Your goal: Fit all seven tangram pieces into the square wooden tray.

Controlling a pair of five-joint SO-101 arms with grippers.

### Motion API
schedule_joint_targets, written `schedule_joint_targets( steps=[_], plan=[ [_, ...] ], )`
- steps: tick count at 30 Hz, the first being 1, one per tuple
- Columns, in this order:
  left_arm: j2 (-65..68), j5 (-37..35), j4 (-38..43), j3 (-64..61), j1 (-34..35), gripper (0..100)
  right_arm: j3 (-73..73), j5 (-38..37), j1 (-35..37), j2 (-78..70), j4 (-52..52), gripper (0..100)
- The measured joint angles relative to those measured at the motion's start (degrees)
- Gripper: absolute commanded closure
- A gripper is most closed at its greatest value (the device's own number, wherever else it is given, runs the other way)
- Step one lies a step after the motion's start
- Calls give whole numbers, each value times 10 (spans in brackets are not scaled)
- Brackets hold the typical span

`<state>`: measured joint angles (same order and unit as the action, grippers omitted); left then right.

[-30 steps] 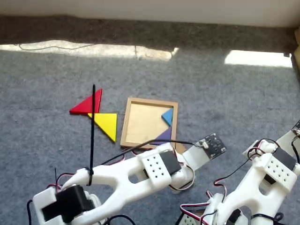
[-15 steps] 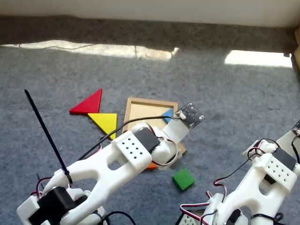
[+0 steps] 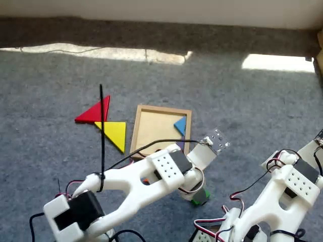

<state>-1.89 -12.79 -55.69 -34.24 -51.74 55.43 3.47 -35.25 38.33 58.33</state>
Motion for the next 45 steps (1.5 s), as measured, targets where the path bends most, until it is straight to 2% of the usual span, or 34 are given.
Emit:
schedule_joint_targets(
  steps=[6,12,19,29,32,37,41,45],
  plan=[
    [95,-3,4,60,-4,650,0,0,0,0,0,793],
    [141,-3,4,87,-12,781,0,0,0,0,0,793],
    [134,39,8,97,-30,851,0,0,0,0,0,793],
    [7,47,-10,61,-33,856,0,0,0,0,0,793],
    [-38,82,-23,61,-5,856,0,0,0,0,0,793],
    [-83,138,-27,61,85,858,0,0,0,0,0,793],
    [-84,179,-25,69,168,856,0,0,0,0,0,793],
    [-40,218,-24,112,222,854,0,0,0,0,0,793]
  ],
)
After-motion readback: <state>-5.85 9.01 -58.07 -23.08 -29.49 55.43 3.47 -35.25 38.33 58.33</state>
